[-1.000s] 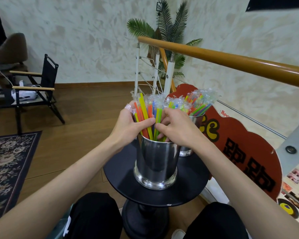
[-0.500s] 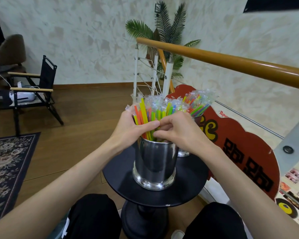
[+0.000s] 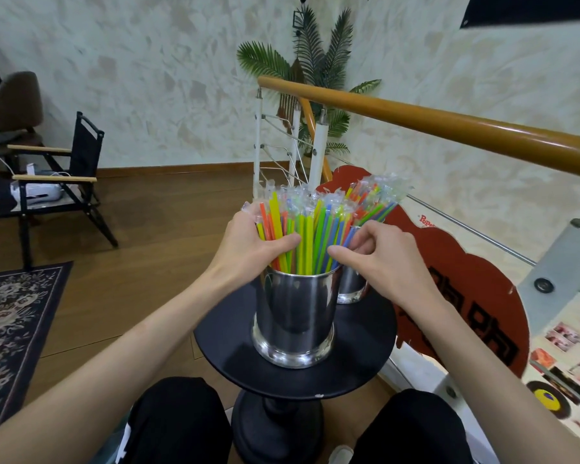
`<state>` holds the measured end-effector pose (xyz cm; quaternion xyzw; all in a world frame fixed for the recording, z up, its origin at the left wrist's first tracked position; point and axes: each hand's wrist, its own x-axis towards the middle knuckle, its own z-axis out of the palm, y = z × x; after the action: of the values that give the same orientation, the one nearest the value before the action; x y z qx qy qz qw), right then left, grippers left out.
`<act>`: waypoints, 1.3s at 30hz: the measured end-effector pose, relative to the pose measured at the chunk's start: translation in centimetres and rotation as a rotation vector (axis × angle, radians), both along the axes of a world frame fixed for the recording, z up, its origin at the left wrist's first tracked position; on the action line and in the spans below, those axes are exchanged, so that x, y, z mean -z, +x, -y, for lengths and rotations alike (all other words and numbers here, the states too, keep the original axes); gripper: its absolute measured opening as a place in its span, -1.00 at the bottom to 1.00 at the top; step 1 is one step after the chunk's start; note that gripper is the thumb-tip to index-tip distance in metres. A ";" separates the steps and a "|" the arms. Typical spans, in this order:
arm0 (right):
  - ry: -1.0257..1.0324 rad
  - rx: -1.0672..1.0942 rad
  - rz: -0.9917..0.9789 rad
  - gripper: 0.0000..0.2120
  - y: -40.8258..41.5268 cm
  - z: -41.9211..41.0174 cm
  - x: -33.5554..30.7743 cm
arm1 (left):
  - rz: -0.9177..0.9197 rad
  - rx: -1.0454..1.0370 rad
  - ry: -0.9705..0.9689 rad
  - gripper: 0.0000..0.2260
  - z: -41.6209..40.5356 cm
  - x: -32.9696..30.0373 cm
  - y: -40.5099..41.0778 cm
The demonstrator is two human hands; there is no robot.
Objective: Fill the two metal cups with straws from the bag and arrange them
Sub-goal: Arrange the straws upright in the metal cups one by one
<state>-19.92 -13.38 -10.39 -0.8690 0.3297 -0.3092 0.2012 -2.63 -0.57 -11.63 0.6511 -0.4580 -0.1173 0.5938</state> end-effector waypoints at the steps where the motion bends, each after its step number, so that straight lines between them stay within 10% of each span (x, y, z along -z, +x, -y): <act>1: 0.021 0.005 -0.002 -0.68 0.1 0.0 0.0 | -0.004 0.006 0.012 -0.73 0.0 -0.2 0.0; 39: 0.342 -0.339 0.216 -0.93 2.1 -1.1 -1.0 | -0.043 0.099 0.001 -0.76 -0.1 1.1 -0.6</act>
<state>-17.83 -12.32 -9.35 -0.8272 0.2033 -0.3018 0.4281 -3.26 -0.44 -12.69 0.6253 -0.4767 -0.1606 0.5966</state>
